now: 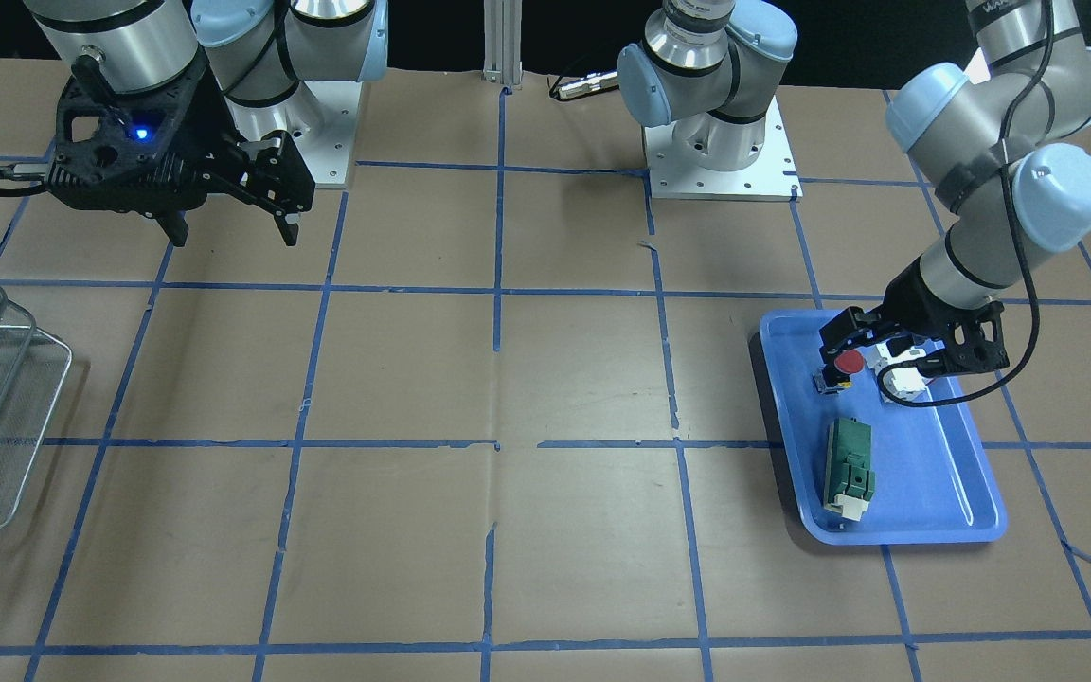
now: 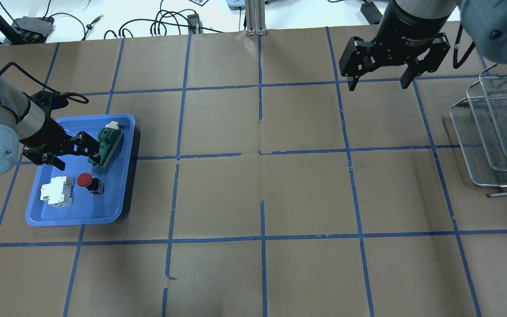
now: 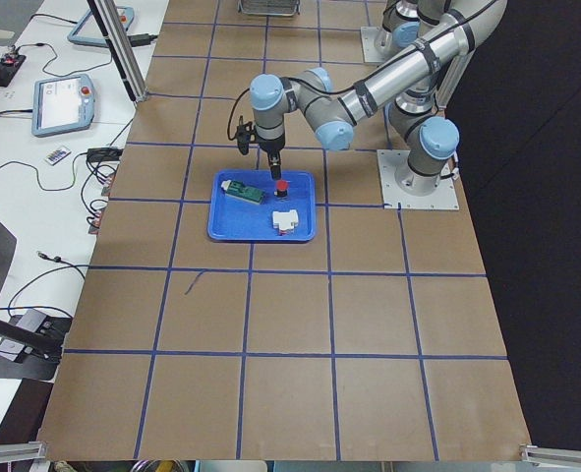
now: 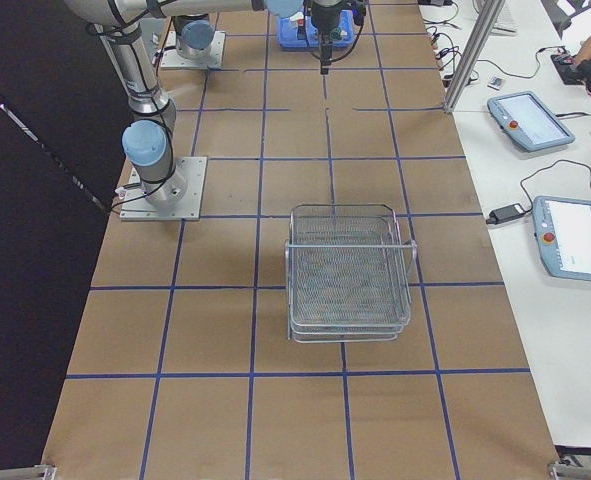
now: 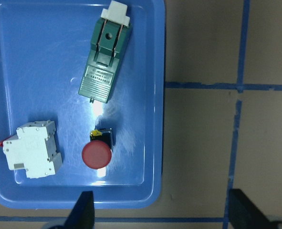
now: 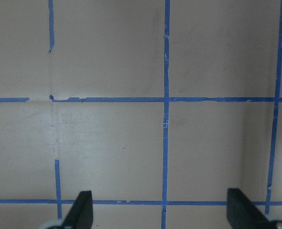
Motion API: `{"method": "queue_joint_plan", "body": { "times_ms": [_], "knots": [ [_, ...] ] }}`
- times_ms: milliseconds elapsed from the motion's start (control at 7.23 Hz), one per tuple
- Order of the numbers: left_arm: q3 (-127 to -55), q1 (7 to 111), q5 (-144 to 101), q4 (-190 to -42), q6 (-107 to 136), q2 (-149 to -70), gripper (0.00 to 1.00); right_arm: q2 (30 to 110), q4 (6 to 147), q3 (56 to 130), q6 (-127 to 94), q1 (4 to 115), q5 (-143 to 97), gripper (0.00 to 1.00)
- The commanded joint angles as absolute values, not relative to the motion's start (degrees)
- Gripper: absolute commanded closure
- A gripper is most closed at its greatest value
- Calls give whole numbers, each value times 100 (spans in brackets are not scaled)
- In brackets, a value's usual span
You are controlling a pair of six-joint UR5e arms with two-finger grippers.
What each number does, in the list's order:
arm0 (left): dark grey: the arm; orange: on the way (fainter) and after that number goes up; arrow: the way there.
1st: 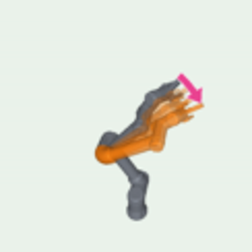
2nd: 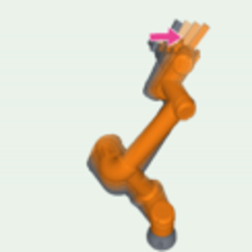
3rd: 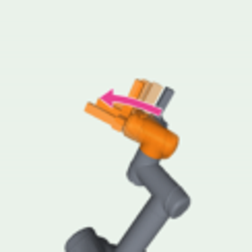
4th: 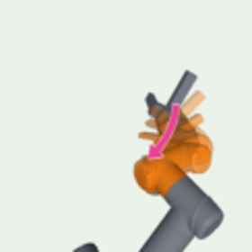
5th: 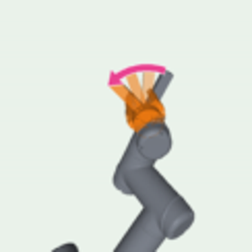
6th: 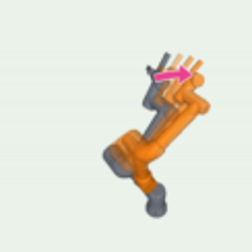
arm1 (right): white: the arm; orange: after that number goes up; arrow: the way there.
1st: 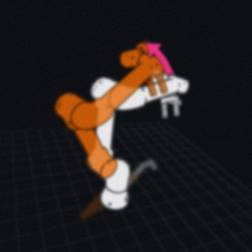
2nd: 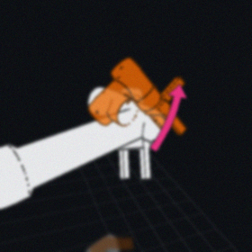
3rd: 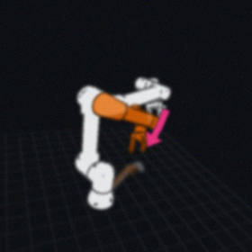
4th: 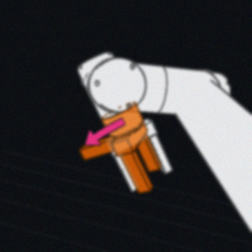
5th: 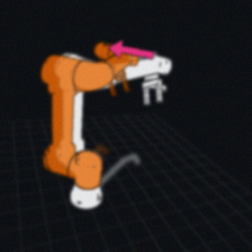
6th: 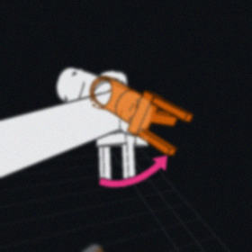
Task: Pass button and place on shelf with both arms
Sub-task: 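Close the left gripper on the red push button's base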
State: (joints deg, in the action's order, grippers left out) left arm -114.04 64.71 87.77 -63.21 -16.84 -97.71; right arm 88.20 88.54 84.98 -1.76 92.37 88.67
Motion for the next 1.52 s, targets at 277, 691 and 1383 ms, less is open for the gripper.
{"method": "queue_joint_plan", "body": {
  "times_ms": [277, 691, 1383],
  "knots": [
    [-11847, 6328, 8806, -5521, -1890, -10248, 0, 8807, 8859, 8490, -167, 9237, 8868, 0],
    [-11909, 6337, 8868, -5502, -1916, -10178, 29, 8824, 8851, 8490, -158, 9237, 8868, 0],
    [-11708, 6424, 8851, -5650, -1881, -9881, 100, 8798, 8859, 8490, -97, 9220, 8868, 0]
  ]
}}
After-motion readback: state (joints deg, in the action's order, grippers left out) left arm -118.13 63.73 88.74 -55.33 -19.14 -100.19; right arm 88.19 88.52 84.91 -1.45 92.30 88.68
